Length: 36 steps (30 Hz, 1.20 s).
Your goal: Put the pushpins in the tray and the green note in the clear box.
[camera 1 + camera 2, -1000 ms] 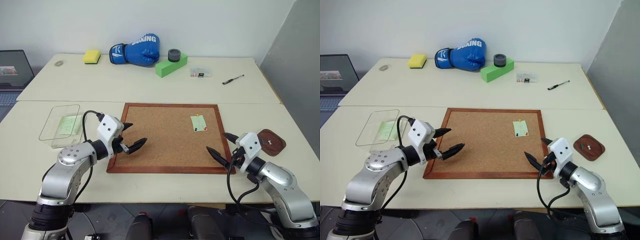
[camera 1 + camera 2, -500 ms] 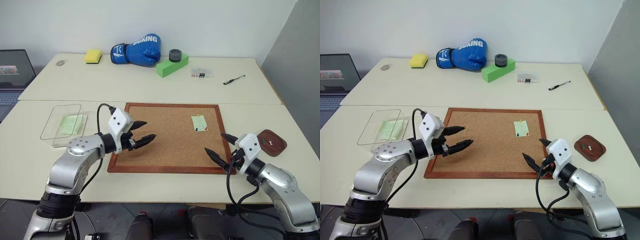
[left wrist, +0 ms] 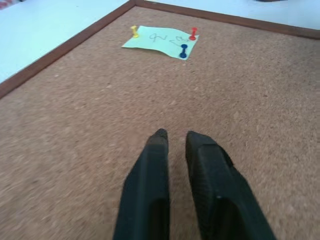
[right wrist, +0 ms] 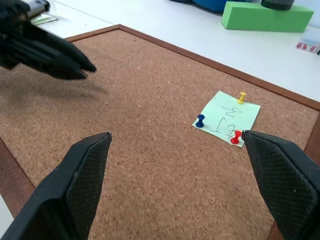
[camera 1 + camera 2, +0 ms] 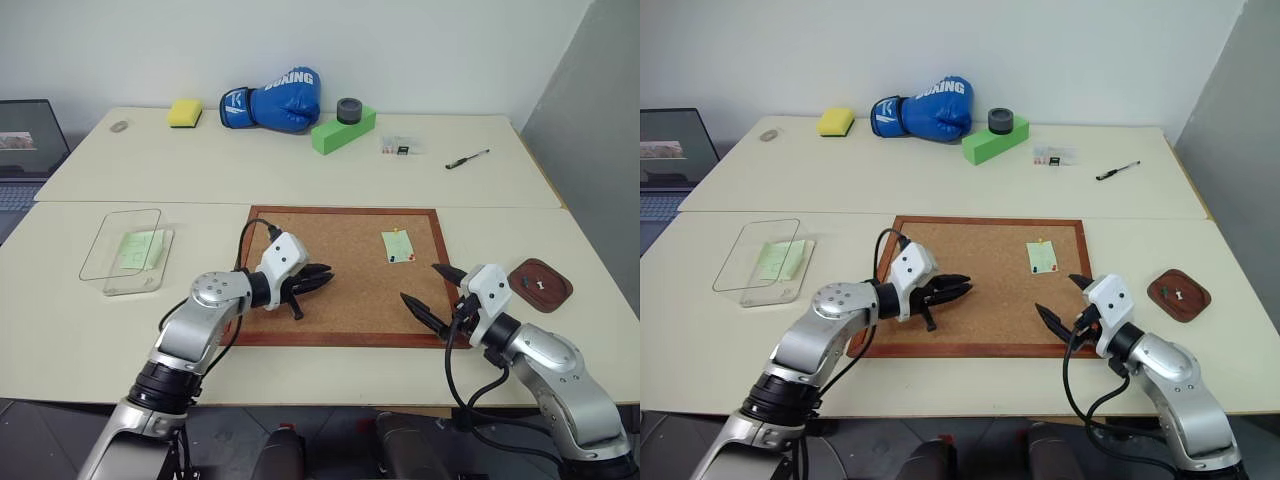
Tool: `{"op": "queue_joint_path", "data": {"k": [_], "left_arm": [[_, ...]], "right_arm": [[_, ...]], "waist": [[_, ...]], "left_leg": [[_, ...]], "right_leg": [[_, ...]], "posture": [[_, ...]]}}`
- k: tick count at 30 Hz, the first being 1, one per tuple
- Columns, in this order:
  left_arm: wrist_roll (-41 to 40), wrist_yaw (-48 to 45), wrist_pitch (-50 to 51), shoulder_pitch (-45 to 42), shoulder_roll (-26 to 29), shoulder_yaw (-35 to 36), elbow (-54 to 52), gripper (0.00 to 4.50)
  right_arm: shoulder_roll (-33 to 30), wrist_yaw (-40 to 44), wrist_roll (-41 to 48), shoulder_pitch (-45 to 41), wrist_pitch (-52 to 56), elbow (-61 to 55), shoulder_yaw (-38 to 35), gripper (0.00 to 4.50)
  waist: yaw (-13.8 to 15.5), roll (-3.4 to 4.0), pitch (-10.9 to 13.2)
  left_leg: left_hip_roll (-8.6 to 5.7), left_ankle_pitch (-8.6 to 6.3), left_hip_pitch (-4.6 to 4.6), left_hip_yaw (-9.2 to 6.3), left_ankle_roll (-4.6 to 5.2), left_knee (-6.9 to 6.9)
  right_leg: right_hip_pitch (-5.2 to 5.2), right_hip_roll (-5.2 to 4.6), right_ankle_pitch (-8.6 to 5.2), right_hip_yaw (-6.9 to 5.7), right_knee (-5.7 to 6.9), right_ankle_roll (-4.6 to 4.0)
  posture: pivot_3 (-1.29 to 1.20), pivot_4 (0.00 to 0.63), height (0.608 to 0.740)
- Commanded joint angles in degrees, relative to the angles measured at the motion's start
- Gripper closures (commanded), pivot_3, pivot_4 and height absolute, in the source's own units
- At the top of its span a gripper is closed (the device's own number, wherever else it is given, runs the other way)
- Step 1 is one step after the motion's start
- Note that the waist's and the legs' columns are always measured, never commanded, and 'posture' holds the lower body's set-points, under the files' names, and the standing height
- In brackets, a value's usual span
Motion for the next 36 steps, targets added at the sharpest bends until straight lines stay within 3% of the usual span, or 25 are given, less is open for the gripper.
{"op": "queue_joint_path", "data": {"k": [1,8,14,23,36], "left_arm": [[1.2,0.1,-3.3,-2.2,-2.5,-0.7,3.5,4.47],[5.2,0.1,-8.4,-2.4,-4.1,-2.1,12.1,4.47],[5.7,-0.7,-9.1,-2.0,-4.2,-2.3,13.0,4.47],[5.5,-0.8,-7.7,-0.6,-4.4,-2.3,10.8,4.47],[5.4,-0.4,-5.7,0.8,-4.4,-2.3,7.7,4.47]], "right_arm": [[0.9,-0.8,0.5,-3.3,0.1,-0.2,-0.4,0.05],[4.2,-5.2,-0.2,-12.7,4.0,6.7,-0.9,0.05],[6.0,-7.2,-0.5,-23.6,7.6,18.9,-1.0,0.05],[7.3,-5.0,-4.2,-38.1,3.9,43.5,0.8,0.05],[12.0,-4.0,-8.5,-48.7,-5.9,65.5,0.9,0.05]], "waist": [[-0.1,0.00,0.0],[-0.1,0.00,0.0],[-0.1,0.02,0.0],[-0.2,0.04,0.0],[-0.7,0.05,0.0]], "left_leg": [[0.00,0.00,0.01,-0.01,0.00,0.00],[0.00,0.00,0.01,-0.02,0.00,-0.01],[-0.01,0.01,0.14,-0.02,0.01,0.05],[-0.01,0.01,0.41,-0.01,0.02,-0.02],[-0.01,0.00,0.39,-0.02,0.03,-0.08]], "right_leg": [[0.00,0.01,0.00,0.00,0.00,0.00],[0.00,0.02,0.01,0.00,0.02,0.00],[0.14,0.01,0.05,0.02,0.04,0.03],[0.41,0.01,0.04,0.01,-0.02,0.02],[0.40,0.00,0.04,0.01,-0.05,0.01]], "posture": [[0.00,0.150,0.740],[0.00,0.150,0.740],[0.00,0.150,0.740],[0.00,0.150,0.740],[0.00,0.150,0.740]]}}
